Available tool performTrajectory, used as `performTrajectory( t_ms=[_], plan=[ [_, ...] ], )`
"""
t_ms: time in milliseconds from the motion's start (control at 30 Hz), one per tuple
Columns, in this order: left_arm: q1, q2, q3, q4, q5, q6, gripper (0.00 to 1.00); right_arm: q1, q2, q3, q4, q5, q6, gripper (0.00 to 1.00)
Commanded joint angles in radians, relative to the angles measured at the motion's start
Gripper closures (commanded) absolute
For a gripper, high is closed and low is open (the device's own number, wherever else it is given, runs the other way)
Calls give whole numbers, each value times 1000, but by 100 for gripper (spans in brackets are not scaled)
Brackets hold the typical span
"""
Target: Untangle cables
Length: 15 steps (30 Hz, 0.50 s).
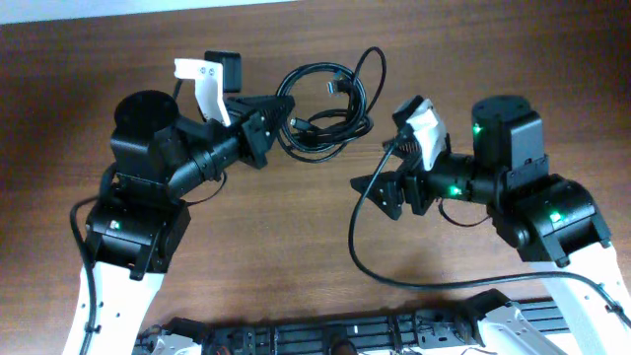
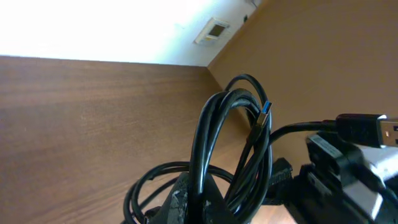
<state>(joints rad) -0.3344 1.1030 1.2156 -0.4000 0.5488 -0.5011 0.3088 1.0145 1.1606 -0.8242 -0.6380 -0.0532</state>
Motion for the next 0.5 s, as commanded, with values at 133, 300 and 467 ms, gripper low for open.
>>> performTrajectory(
  t_ms=[133,300,467],
  plan=[
    [2,-27,16,-3,-23,-214,100,12,14,17,112,239,-64,9],
    [2,-30,16,-58,-14,-310,100,12,32,17,181,283,-183,9],
    [2,-30,16,-58,15,-380,100,12,42,17,246,283,-182,43]
  ],
)
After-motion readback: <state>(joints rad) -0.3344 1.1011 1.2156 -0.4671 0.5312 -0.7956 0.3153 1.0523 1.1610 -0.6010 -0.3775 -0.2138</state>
